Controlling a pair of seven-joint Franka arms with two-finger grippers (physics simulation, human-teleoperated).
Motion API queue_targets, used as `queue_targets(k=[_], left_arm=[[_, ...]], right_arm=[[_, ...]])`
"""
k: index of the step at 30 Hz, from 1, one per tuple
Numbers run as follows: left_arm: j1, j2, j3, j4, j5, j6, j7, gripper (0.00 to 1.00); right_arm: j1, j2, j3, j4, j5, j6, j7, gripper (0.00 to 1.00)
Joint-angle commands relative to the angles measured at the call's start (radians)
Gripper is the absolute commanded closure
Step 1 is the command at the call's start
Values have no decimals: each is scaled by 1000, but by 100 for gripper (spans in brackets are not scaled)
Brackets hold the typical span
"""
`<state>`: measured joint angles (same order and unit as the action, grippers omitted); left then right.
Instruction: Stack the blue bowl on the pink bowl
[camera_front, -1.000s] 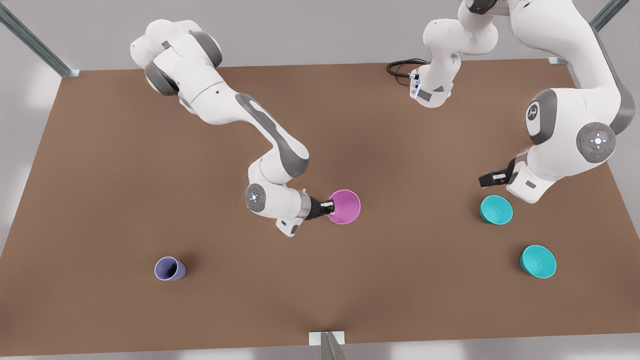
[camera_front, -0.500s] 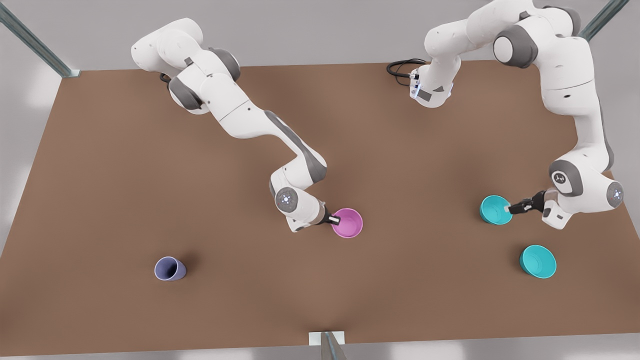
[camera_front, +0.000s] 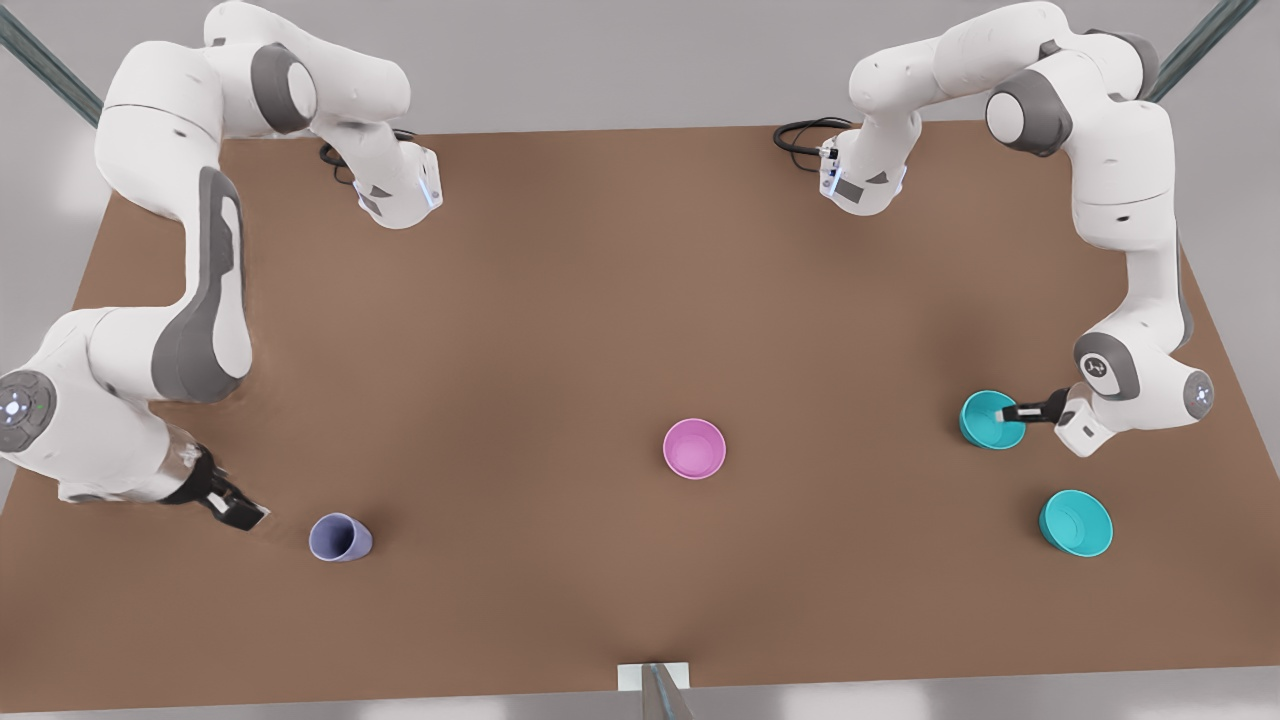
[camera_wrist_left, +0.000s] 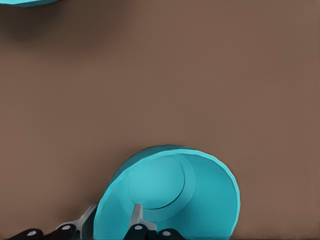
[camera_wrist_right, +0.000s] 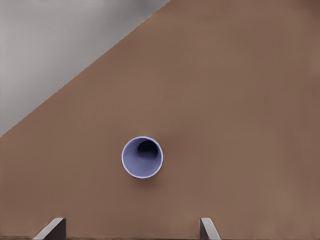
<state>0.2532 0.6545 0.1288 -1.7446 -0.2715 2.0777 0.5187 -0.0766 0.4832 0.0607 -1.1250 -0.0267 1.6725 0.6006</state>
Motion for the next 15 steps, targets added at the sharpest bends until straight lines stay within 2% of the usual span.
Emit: queue_targets(k=[1, 2, 5, 6, 8, 9, 10, 15], left_arm=[[0, -1, 0, 0, 0, -30, 215, 79], [-5, -3, 0, 2, 0, -30, 204, 79], [-31, -15, 0, 7, 5, -31, 164, 79], [-55, -56, 0, 7, 6, -31, 98, 79], [-185, -142, 0, 7, 5, -73, -153, 79], [-333, -156, -5, 48, 1, -96, -388, 79], [-425, -130, -6, 151, 1, -146, -590, 79], [-698, 5, -8, 330, -18, -151, -1057, 79]], right_arm=[[-3, -98, 7, 1, -39, -358, -914, 0], [34, -156, -2, 1, -12, -454, -826, 0], [44, -253, 1, -62, -12, -447, -740, 0], [43, -290, 2, -128, -15, -398, -725, 0], [47, -298, 10, -151, -13, -367, -679, 0], [63, -268, 7, -142, -9, -369, -679, 0], [61, -267, 7, -148, -10, -369, -677, 0], [60, -259, 4, -142, -24, -364, -664, 0]])
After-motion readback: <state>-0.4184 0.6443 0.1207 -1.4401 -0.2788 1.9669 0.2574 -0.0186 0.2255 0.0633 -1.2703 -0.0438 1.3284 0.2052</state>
